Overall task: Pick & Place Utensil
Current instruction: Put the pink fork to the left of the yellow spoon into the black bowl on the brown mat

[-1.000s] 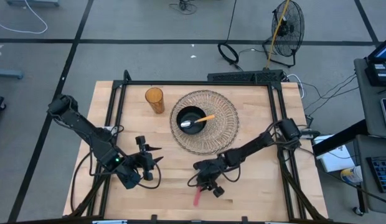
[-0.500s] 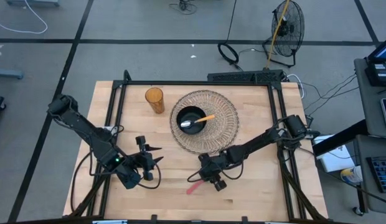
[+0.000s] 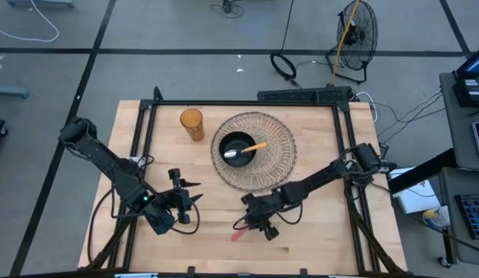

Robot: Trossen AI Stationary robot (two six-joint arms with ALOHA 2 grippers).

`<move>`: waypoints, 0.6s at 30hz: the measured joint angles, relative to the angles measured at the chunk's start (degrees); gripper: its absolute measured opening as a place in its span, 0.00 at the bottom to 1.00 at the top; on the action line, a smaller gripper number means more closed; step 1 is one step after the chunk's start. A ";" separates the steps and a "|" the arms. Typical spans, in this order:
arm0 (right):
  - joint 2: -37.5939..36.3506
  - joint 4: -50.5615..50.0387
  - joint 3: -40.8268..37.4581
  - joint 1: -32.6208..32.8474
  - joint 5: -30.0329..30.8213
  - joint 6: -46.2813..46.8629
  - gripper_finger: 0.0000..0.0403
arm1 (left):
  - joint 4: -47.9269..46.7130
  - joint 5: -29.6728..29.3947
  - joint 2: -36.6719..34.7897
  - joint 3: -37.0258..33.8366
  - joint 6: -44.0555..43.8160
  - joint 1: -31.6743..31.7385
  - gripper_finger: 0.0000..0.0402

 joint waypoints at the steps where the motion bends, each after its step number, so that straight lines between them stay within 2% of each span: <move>1: 0.27 0.16 0.30 -0.04 -0.38 -0.02 0.29 | 0.00 0.00 0.00 0.00 0.00 0.00 0.45; 18: 3.92 3.24 0.81 0.74 -0.37 -0.80 0.29 | 0.09 0.02 0.00 0.00 -0.13 0.00 0.45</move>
